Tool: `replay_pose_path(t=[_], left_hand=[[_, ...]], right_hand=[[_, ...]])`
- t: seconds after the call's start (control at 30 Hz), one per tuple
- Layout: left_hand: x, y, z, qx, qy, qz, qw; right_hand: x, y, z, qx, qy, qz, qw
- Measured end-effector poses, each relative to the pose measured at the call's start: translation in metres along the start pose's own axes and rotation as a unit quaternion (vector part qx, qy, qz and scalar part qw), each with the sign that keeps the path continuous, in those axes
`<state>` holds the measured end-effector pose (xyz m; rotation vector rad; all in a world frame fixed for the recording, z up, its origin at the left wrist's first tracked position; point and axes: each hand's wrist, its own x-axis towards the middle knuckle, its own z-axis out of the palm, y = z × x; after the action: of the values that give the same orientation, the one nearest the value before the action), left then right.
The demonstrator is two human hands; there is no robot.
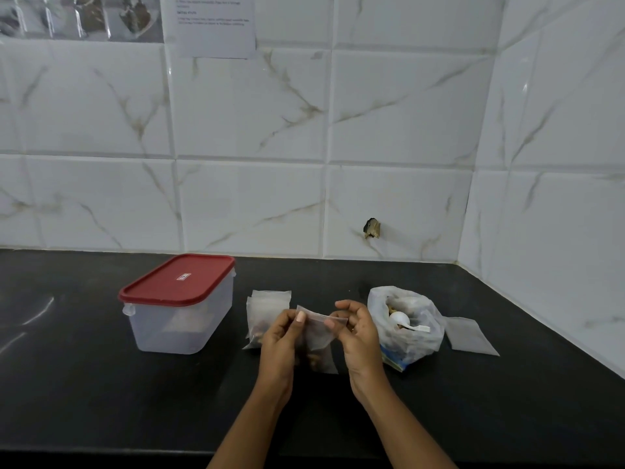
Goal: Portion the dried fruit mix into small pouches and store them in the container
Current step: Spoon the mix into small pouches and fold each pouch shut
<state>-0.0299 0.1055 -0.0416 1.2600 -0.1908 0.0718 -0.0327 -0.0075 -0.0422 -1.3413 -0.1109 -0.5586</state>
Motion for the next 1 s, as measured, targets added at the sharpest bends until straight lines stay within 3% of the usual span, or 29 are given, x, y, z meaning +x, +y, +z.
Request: replay_pose_path(t=[0.2, 0.57, 0.87, 1.0], left_hand=[[-0.002, 0.003, 0.004, 0.000, 0.017, -0.013, 1.000], [-0.004, 0.005, 0.002, 0.061, 0.064, 0.003, 0.996], [0.004, 0.007, -0.015, 0.021, 0.189, 0.043, 0.981], [0.012, 0.008, -0.029, 0.030, 0.229, 0.042, 0.972]], right_hand=[[-0.001, 0.005, -0.001, -0.058, 0.007, -0.013, 0.998], [0.002, 0.006, 0.001, -0.021, 0.000, 0.022, 1.000], [0.008, 0.007, 0.033, 0.041, -0.034, 0.081, 0.995], [0.007, 0.015, 0.045, -0.012, -0.039, 0.120, 0.992]])
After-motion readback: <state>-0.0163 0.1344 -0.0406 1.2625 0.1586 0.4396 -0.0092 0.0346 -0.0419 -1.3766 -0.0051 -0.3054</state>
